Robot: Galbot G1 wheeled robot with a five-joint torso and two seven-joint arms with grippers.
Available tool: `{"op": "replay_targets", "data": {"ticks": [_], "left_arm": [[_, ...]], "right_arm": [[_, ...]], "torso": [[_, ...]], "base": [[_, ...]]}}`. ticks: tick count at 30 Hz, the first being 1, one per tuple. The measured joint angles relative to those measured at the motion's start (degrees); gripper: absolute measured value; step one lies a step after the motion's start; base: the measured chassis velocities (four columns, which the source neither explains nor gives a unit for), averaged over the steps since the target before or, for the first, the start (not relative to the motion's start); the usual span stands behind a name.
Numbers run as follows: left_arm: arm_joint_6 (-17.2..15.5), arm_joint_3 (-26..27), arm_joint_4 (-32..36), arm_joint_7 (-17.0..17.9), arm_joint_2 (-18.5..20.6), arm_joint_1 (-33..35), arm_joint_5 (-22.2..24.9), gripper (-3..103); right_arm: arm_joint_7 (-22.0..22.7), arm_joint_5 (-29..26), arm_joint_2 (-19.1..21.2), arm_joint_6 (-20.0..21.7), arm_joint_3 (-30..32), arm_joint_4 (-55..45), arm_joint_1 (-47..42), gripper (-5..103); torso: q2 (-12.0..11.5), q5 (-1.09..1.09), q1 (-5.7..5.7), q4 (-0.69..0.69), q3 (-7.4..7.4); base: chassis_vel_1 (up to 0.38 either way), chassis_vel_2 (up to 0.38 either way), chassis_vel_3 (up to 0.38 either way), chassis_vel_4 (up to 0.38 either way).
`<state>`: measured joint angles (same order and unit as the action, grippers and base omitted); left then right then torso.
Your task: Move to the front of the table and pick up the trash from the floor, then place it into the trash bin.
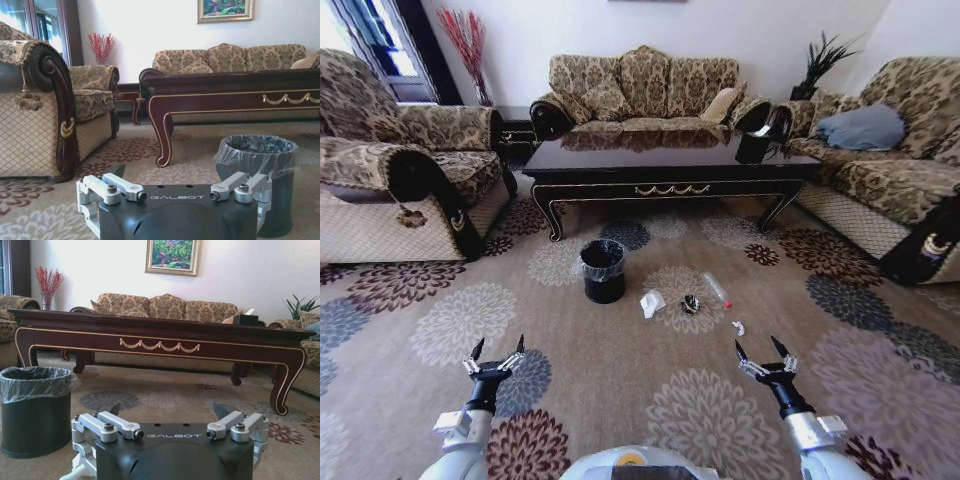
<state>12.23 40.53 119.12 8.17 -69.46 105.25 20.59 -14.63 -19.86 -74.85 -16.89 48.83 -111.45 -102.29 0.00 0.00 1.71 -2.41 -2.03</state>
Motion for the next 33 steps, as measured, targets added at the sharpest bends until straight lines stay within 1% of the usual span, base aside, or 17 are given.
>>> {"op": "replay_targets", "data": {"ticks": [24, 33], "left_arm": [[0.5, 0.5, -0.71, -0.01, 0.24, -0.16, 0.23, 100], [0.04, 0.14, -1.01, 0.2, 0.48, -0.95, 0.2, 100]], "right_arm": [[0.21, 1.15, -0.55, 0.04, -0.2, -0.08, -0.14, 100], [2.08, 2.45, -0.75, 0.03, -0.48, 0.63, 0.44, 100]], "torso": [[0.0, -0.01, 0.0, 0.0, -0.01], [0.0, -0.01, 0.01, 0.0, -0.02]], "base": [[-0.207, 0.215, 0.205, -0.212], [-0.143, 0.152, 0.135, -0.163]]}}
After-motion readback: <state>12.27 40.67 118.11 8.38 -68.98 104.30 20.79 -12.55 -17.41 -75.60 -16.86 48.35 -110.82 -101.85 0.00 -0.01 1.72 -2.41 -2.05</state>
